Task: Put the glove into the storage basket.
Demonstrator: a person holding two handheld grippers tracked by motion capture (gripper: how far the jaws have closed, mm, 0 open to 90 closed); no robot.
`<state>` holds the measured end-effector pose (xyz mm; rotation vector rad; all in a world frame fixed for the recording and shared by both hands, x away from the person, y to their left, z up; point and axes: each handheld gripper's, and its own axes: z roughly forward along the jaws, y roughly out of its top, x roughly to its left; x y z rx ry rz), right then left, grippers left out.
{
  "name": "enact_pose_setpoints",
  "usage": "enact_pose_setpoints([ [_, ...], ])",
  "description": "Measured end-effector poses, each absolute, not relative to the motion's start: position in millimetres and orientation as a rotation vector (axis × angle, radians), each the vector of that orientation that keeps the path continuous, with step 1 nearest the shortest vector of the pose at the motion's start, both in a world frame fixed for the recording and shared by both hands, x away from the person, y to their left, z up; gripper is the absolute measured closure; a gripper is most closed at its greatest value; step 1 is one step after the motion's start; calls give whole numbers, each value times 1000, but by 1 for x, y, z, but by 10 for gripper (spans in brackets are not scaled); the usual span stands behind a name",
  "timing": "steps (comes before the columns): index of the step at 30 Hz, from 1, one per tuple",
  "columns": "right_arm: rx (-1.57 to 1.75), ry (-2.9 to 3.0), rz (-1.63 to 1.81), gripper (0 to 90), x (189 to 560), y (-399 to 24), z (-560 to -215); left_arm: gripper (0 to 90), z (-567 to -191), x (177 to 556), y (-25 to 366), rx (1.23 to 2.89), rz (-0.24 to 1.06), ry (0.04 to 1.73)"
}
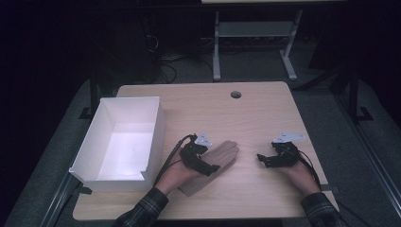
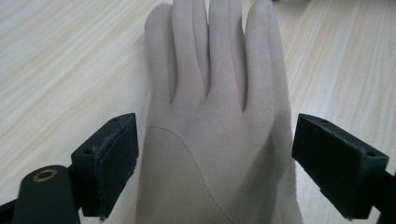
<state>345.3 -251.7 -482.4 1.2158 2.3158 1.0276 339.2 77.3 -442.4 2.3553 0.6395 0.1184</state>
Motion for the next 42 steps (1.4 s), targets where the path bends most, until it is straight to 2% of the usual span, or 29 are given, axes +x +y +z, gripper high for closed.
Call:
enact_pose_setpoints([
  [8, 1215, 2316, 1027, 163, 345, -252, -482, 132, -458, 337, 69, 2418, 158, 626],
  [13, 1215, 2316, 1027, 163, 345, -252, -482, 145, -461, 337, 69, 2423, 134, 626],
  [18, 1216, 2316, 1027, 164, 345, -252, -482, 232, -461, 337, 71, 2414, 93, 605],
  [24, 1216, 2316, 1027, 163, 345, -252, -482, 533, -458, 334, 71, 2400, -10, 575],
  [26, 1217, 2315, 1027, 163, 345, -252, -482, 599, -458, 335, 71, 2401, -35, 573],
  [31, 1218, 2314, 1027, 163, 345, -251, -482, 648, -457, 337, 73, 2384, -73, 598],
  [42, 1218, 2314, 1027, 163, 345, -251, -482, 663, -443, 341, 76, 2349, -111, 636],
])
